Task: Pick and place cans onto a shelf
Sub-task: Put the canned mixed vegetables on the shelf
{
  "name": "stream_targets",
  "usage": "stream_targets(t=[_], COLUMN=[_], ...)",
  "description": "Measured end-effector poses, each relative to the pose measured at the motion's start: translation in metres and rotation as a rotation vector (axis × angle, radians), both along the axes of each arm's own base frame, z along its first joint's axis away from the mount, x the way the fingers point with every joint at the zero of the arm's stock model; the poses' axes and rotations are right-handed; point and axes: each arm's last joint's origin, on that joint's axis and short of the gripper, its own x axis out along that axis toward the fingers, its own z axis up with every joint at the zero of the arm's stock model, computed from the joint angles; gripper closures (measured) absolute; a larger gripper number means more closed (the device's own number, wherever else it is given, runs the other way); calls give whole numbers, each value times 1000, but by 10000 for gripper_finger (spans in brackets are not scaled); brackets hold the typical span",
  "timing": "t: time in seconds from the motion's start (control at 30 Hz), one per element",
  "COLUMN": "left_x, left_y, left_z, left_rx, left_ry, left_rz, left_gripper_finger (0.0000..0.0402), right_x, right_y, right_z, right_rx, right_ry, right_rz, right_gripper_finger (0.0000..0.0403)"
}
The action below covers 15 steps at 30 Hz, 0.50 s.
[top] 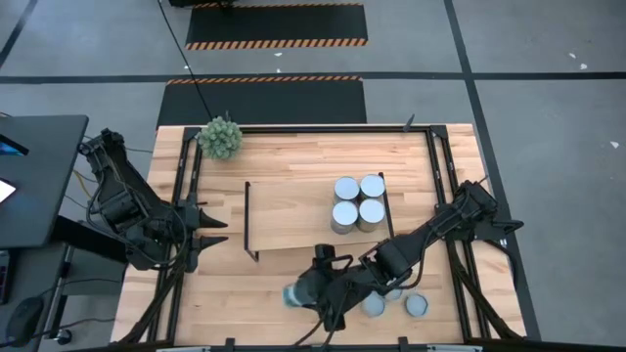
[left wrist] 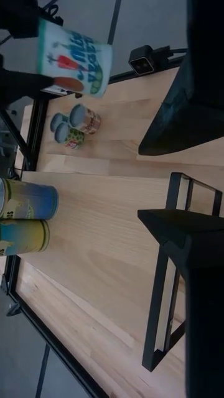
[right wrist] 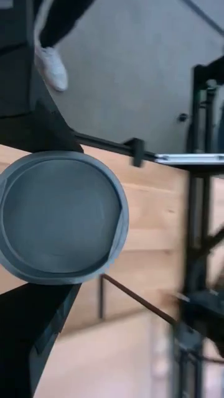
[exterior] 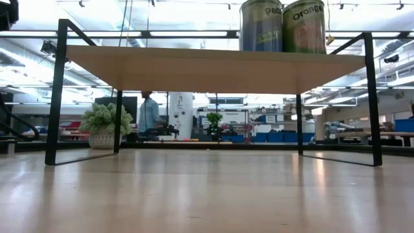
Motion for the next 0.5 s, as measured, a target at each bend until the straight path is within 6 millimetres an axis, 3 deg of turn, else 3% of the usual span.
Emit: stream_targets(t=[0.27, 0.5], left_x=[0, 2], left_y=[0, 2], left_z=[0, 1], left_rx=[-30, -27], left_ry=[-6, -14], left_rz=[13, 38], left_gripper_finger=[246, 246], right_x=[10, 18], right_y=[-23, -65], right_z=[35, 57], right_rx=[-45, -121], right_ry=[-92, -76], right_rz=[-44, -92], right_gripper_finger=[107, 107])
